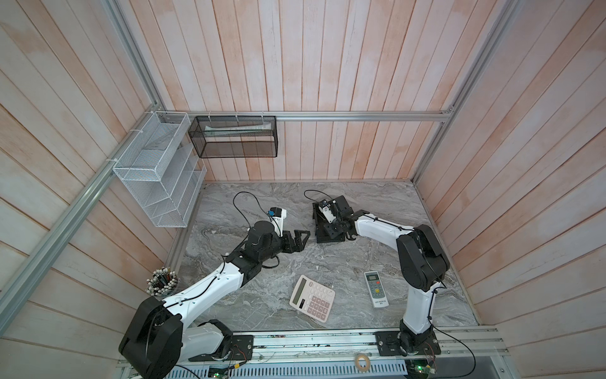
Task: Put the screwdriver in the bin
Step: Place the screwdriver into the bin.
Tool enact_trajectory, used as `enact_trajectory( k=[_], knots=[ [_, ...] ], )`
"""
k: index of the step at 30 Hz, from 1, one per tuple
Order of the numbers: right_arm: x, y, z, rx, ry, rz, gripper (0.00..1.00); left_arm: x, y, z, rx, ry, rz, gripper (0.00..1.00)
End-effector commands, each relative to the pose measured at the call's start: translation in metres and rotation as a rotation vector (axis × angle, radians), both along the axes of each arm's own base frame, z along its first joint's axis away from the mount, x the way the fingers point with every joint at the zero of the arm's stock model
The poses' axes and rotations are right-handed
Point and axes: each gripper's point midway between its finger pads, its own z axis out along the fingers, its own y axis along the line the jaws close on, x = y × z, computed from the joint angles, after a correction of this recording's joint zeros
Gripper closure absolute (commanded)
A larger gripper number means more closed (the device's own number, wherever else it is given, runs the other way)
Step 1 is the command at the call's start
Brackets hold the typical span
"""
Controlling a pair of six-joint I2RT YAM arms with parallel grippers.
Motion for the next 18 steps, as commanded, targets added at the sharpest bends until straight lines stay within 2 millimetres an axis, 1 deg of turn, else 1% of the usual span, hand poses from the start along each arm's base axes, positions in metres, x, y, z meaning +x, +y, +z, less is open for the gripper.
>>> enact_trajectory(
  k=[1,3,7,8,9,10,11,12,13,15,16,17,18],
  knots=[
    [0.012,0.002,-0.002,-0.032,-0.036,0.007,0.85,-0.003,0.005,-0.007,0.023,0.001,0.009,0.0],
    [0.013,0.002,-0.005,-0.038,-0.037,0.008,0.84,-0.003,0.005,-0.008,0.025,0.003,0.011,0.0],
    [0.014,0.002,-0.006,-0.033,-0.045,-0.004,0.71,-0.003,0.006,-0.01,0.029,0.005,0.012,0.0],
    [0.014,0.002,-0.006,-0.029,-0.047,-0.007,0.67,-0.003,0.006,-0.01,0.029,0.005,0.013,0.0],
    [0.014,0.002,-0.004,-0.028,-0.051,-0.011,0.66,-0.003,0.007,-0.011,0.03,0.006,0.015,0.0],
    [0.014,0.002,-0.003,-0.024,-0.054,-0.015,0.62,-0.003,0.007,-0.011,0.031,0.006,0.015,0.0],
    [0.014,0.003,-0.001,-0.019,-0.058,-0.016,0.58,-0.003,0.007,-0.01,0.031,0.006,0.016,0.0],
    [0.014,0.004,0.001,-0.013,-0.06,-0.015,0.57,-0.003,0.007,-0.01,0.031,0.006,0.015,0.0],
    [0.013,0.005,0.003,-0.005,-0.062,-0.012,0.51,-0.003,0.007,-0.01,0.031,0.006,0.017,0.0],
    [0.013,0.008,0.011,0.011,-0.076,-0.012,0.49,-0.003,0.008,-0.008,0.031,0.004,0.019,0.0],
    [0.014,0.008,0.015,0.017,-0.086,-0.015,0.44,-0.003,0.008,-0.007,0.033,0.002,0.021,0.0],
    [0.014,0.008,0.02,0.026,-0.096,-0.018,0.42,-0.004,0.009,-0.007,0.036,0.001,0.024,0.0],
    [0.014,0.008,0.026,0.035,-0.108,-0.02,0.35,-0.003,0.01,-0.006,0.038,-0.002,0.026,0.0]
  ],
)
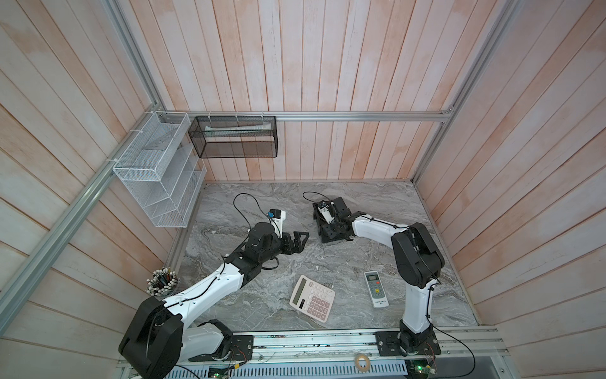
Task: Put the screwdriver in the bin
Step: Place the screwdriver into the bin, then reset both arms
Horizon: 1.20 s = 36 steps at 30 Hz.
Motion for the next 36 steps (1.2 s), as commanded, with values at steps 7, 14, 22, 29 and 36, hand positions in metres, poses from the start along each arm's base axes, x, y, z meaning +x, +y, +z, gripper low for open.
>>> enact_trajectory(
  k=[7,14,22,29,36],
  knots=[
    [-0.003,0.001,0.092,0.171,-0.202,-0.044,0.02,0.005,0.018,0.008,0.042,-0.035,0.049,0.0],
    [-0.016,-0.044,0.17,0.396,-0.414,-0.199,0.02,0.026,0.058,0.034,0.112,-0.134,0.191,0.0],
    [-0.039,-0.168,0.188,0.472,-0.68,-0.653,0.02,0.051,0.145,0.042,0.222,-0.263,0.528,0.0],
    [-0.088,-0.254,0.146,0.31,-0.826,-1.001,0.02,0.045,0.246,0.018,0.39,-0.329,0.916,0.0],
    [-0.114,-0.281,0.121,0.217,-0.924,-1.101,0.02,0.021,0.304,-0.023,0.501,-0.374,1.149,0.0]
  ],
)
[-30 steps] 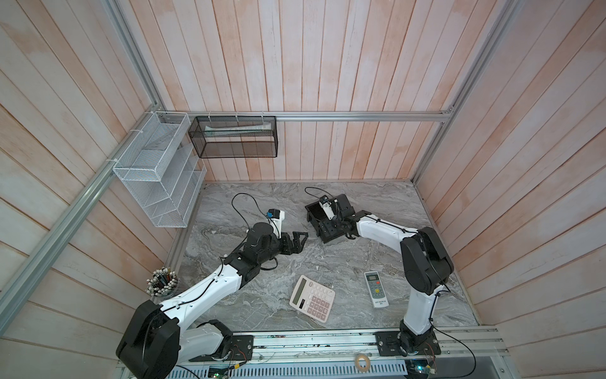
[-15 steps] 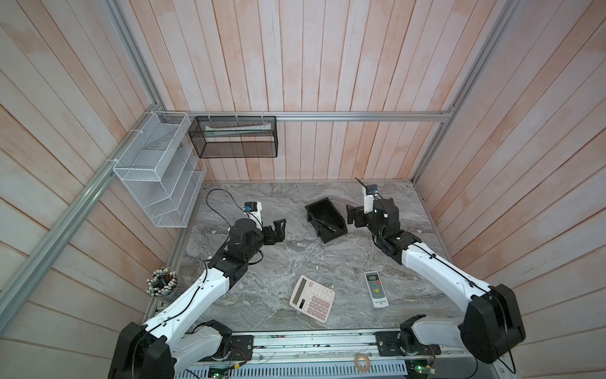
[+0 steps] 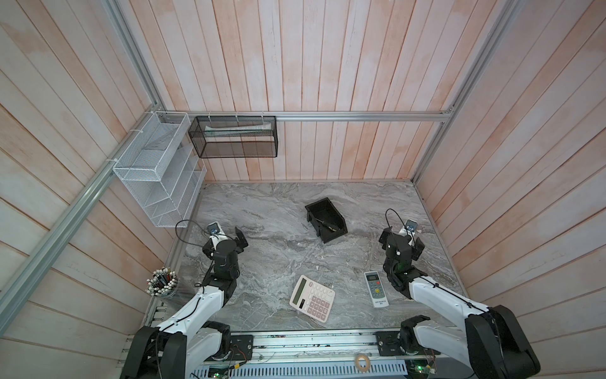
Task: Put the screwdriver in the bin
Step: Reset both arms
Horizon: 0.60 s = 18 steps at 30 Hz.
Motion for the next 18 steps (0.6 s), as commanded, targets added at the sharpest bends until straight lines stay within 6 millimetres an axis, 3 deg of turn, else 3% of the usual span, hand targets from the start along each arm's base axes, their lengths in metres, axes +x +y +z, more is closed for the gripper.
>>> enact_trajectory(
  k=[1,4,10,18],
  knots=[
    [-0.007,-0.017,0.014,-0.014,-0.111,-0.121,0.02,-0.001,0.026,0.014,0.074,-0.112,0.123,0.0],
    [-0.011,-0.023,0.005,-0.03,-0.118,-0.166,0.02,0.009,0.026,-0.001,0.138,-0.087,0.112,0.0],
    [-0.024,-0.024,0.0,-0.045,-0.216,-0.126,0.02,0.033,0.014,-0.002,0.169,-0.092,0.019,0.0],
    [-0.029,-0.012,0.015,-0.16,-0.267,-0.094,0.02,0.052,0.003,-0.015,0.186,-0.031,-0.073,0.0]
  ],
)
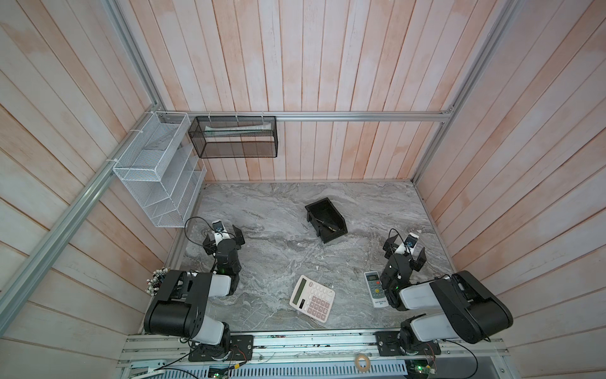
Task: Put the screwdriver in the bin
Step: Reset both arms
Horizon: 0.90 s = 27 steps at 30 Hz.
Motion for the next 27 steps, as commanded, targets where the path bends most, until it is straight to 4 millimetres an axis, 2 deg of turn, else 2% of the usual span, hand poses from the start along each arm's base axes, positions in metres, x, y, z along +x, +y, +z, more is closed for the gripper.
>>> enact_trajectory(
  k=[1,3,7,9,14,17,20,24,26,27],
  knots=[
    [-0.01,0.002,0.03,-0.039,-0.121,-0.015,0.02,0.01,-0.008,0.006,0.014,-0.008,-0.055,0.0],
    [-0.01,0.007,0.032,-0.081,-0.119,-0.018,0.02,0.009,-0.007,0.005,0.014,-0.007,-0.054,0.0],
    [0.005,0.029,0.025,-0.148,-0.06,0.028,0.02,0.005,-0.009,0.008,0.015,-0.028,-0.073,0.0],
    [0.006,0.033,0.025,-0.153,-0.061,0.057,0.02,0.001,-0.012,0.01,0.016,-0.045,-0.091,0.0],
    [-0.005,0.021,0.027,-0.083,-0.118,0.076,0.02,-0.007,-0.017,0.012,0.021,-0.082,-0.13,0.0],
    [-0.011,-0.003,0.025,-0.023,-0.158,0.022,0.02,-0.009,-0.019,0.014,0.02,-0.096,-0.144,0.0],
    [-0.014,-0.005,0.026,-0.007,-0.174,0.039,0.02,-0.008,-0.02,0.012,0.016,-0.087,-0.167,0.0],
    [-0.012,-0.003,0.025,-0.016,-0.167,0.049,0.02,-0.018,-0.031,0.007,0.024,-0.124,-0.244,0.0],
    [-0.01,-0.002,0.026,-0.027,-0.162,0.057,0.02,-0.021,-0.031,0.016,0.061,-0.189,-0.234,0.0],
    [-0.009,0.0,0.026,-0.032,-0.16,0.063,0.02,-0.018,-0.033,0.013,0.046,-0.155,-0.243,0.0]
  ],
)
